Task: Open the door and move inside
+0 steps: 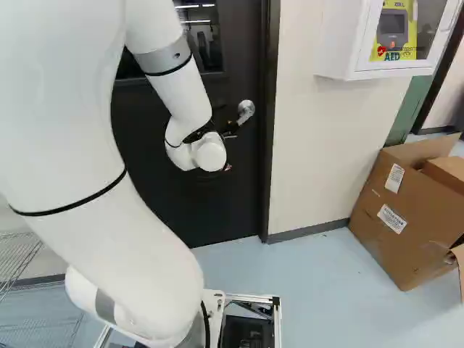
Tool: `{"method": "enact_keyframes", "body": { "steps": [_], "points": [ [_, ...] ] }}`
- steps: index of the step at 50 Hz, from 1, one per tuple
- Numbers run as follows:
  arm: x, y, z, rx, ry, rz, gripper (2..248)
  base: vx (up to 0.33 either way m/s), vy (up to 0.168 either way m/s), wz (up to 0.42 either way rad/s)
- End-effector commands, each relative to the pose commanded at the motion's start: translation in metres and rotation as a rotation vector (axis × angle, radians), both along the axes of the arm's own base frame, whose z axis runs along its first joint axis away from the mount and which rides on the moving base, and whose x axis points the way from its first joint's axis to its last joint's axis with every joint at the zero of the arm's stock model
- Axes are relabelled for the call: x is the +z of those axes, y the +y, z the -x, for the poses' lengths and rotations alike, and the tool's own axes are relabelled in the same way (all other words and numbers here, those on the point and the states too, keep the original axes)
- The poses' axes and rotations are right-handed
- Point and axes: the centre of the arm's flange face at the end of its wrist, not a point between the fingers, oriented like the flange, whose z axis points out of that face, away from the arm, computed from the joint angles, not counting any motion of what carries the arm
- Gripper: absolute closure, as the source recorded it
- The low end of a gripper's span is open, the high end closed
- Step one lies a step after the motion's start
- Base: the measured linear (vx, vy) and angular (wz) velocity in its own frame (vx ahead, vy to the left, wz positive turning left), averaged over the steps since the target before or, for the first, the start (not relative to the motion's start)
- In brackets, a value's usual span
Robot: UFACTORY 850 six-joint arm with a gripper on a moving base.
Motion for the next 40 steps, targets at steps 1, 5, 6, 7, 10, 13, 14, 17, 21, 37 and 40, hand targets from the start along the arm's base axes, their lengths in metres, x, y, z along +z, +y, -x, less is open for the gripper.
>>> {"method": "enact_keyframes", "body": {
  "steps": [1, 5, 6, 7, 10, 13, 14, 17, 21, 37, 40],
  "points": [
    [-0.001, 0.000, 0.002, 0.000, 0.003, 0.000, 3, 0.000, 0.000, 0.000],
    [-0.005, 0.000, 0.009, -0.002, 0.014, -0.002, 3, 0.000, 0.000, 0.000],
    [-0.006, 0.001, 0.010, -0.003, 0.016, -0.003, 3, 0.000, 0.000, 0.000],
    [-0.007, 0.001, 0.012, -0.003, 0.019, -0.003, 3, 0.000, 0.000, 0.000],
    [-0.010, 0.001, 0.017, -0.005, 0.027, -0.004, 3, 0.000, 0.000, 0.000],
    [-0.013, 0.001, 0.022, -0.006, 0.035, -0.006, 3, 0.000, 0.000, 0.000],
    [-0.014, 0.001, 0.024, -0.007, 0.037, -0.006, 3, 0.000, 0.000, 0.000],
    [-0.017, 0.001, 0.026, -0.007, 0.045, -0.007, 3, 0.000, 0.000, 0.000],
    [-0.022, 0.001, 0.028, -0.008, 0.056, -0.009, 3, 0.000, 0.000, 0.000],
    [-0.017, 0.002, 0.029, -0.008, 0.044, -0.007, 3, 0.000, 0.000, 0.000],
    [-0.014, 0.002, 0.030, -0.008, 0.037, -0.006, 3, 0.000, 0.000, 0.000]
  ]
}}
